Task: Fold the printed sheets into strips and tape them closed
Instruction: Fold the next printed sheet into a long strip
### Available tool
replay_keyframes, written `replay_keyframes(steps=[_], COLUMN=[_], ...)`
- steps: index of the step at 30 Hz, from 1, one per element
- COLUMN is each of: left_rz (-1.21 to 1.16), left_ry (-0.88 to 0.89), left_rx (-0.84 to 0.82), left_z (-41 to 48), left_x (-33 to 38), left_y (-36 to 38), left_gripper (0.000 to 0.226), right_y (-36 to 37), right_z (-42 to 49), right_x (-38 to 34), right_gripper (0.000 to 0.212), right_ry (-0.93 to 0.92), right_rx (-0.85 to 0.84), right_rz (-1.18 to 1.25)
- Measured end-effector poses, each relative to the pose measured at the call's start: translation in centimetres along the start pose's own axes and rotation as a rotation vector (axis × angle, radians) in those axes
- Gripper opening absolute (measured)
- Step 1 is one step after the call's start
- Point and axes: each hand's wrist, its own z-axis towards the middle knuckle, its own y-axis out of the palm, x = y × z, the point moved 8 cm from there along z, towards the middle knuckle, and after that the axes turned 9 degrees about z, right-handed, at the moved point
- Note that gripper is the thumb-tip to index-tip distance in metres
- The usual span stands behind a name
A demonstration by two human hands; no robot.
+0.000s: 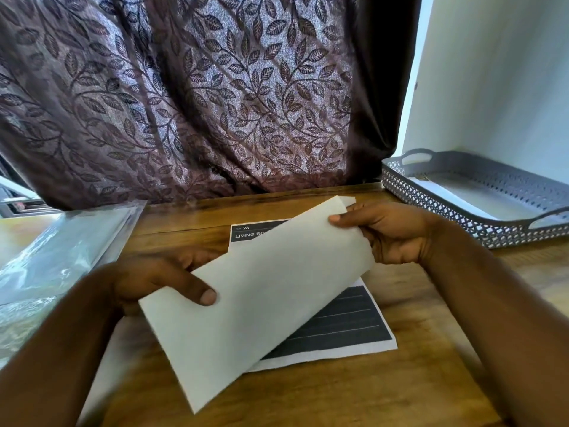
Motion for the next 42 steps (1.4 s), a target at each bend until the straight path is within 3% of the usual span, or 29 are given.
replay_keyframes(steps=[3,5,11,18,21,23,25,27,30,32,38,42], left_rz=[0.141,0.065,-0.092,0.198,0.197,0.346,0.782,1.12,1.402,1.52,1.633,1.621], left_ry=[0.031,0.065,0.21,0.177,0.186,0.211,0.235,0.37,0.477,0.484,0.448,0.502], left_rx=[0.126,0.23,0.766,1.049,1.099,1.246,1.435,1.328,0.998,0.903,0.789,0.893], left_z=[-1.2,-1.8,-3.4,-3.9,-4.1,-5.2,-6.5,-5.6,-1.9,-0.1,1.1,0.2], left_x=[0.4,0.7,1.9,1.8,1.9,2.6,4.7,7.0,8.4,8.7,7.7,8.6], left_y=[-2.5,-3.8,-7.2,-8.0,-7.9,-7.7,-6.8,-4.2,0.9,3.1,4.7,4.5], left_gripper=[0.055,0.054,0.028,0.011,0.01,0.033,0.067,0.089,0.122,0.132,0.126,0.101], right_y=[-0.6,-0.7,-0.7,0.5,1.1,1.2,1.5,2.0,3.0,3.7,6.3,6.6], right_z=[0.0,0.1,1.3,2.6,2.8,2.8,2.7,2.7,2.7,2.7,2.3,2.0], right_x=[-0.2,-0.2,-0.1,1.1,1.4,1.1,0.8,0.5,0.5,0.8,1.1,0.1], right_gripper=[0.03,0.027,0.031,0.031,0.028,0.027,0.028,0.03,0.031,0.033,0.06,0.072], right_ry=[-0.011,-0.021,-0.108,-0.118,-0.114,-0.139,-0.164,-0.184,-0.188,-0.172,-0.151,-0.17], right_rx=[0.013,0.021,0.052,-0.012,-0.059,-0.062,-0.071,-0.084,-0.113,-0.13,-0.282,-0.377], right_rz=[0.04,0.071,0.183,0.173,0.199,0.238,0.267,0.295,0.317,0.294,0.227,0.283])
